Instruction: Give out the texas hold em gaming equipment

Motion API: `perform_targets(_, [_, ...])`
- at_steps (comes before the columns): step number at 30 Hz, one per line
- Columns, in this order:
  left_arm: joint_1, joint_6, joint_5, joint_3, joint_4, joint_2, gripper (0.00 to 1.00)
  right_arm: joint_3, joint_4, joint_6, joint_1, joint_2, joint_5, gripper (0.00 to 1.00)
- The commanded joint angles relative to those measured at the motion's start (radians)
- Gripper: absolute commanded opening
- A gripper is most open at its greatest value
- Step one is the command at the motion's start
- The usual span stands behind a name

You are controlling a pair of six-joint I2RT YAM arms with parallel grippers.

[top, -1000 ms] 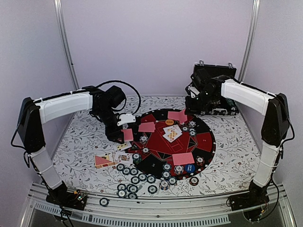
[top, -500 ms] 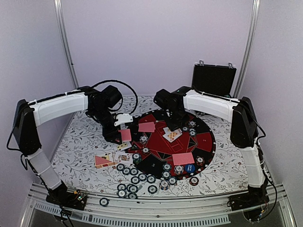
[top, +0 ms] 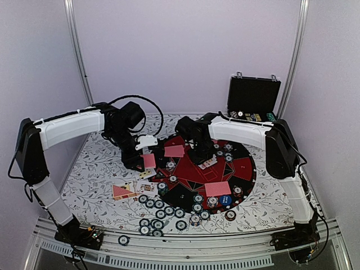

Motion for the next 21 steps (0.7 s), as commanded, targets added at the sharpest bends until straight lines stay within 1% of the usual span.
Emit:
perform_targets(1, [0.012, 0.002, 0.014, 0.025, -0.015, -0.024, 0.49, -0.014, 0.070, 0.023, -0.002, 0.033, -0.088, 0.30])
perform_targets(4, [0.012, 0.001, 0.022, 0.032, -0.017, -0.017, 0.49, -0.017, 0.082, 0.032, -0.009, 0.022, -0.114, 0.42])
perform_targets(6, [0.011, -0.003, 0.024, 0.037, -0.016, -0.012, 0.49, -0.049, 0.118, 0.041, -0.028, -0.007, -0.183, 0.46])
perform_targets(7, [0.011, -0.002, 0.026, 0.037, -0.015, -0.013, 0.49, -0.083, 0.153, 0.045, -0.041, -0.034, -0.229, 0.50])
perform_targets(9, [0.012, -0.002, 0.026, 0.038, -0.012, -0.015, 0.49, -0.164, 0.253, 0.069, -0.072, -0.113, -0.353, 0.59])
perform_targets(10, [0.011, -0.001, 0.027, 0.037, -0.012, -0.014, 0.49, -0.209, 0.312, 0.084, -0.090, -0.147, -0.447, 0.61])
perform_targets(13, [0.011, 0.001, 0.030, 0.041, -0.013, -0.012, 0.49, -0.378, 0.559, 0.163, -0.134, -0.290, -0.690, 0.70])
perform_targets(14, [0.011, 0.001, 0.031, 0.043, -0.015, -0.009, 0.49, -0.416, 0.636, 0.188, -0.139, -0.327, -0.748, 0.72])
perform_targets(16, [0.011, -0.001, 0.032, 0.048, -0.016, -0.006, 0.49, -0.445, 0.732, 0.249, -0.142, -0.361, -0.843, 0.75])
perform_targets(21, [0.009, -0.004, 0.033, 0.057, -0.014, -0.006, 0.49, -0.467, 0.954, 0.389, -0.131, -0.312, -1.081, 0.78])
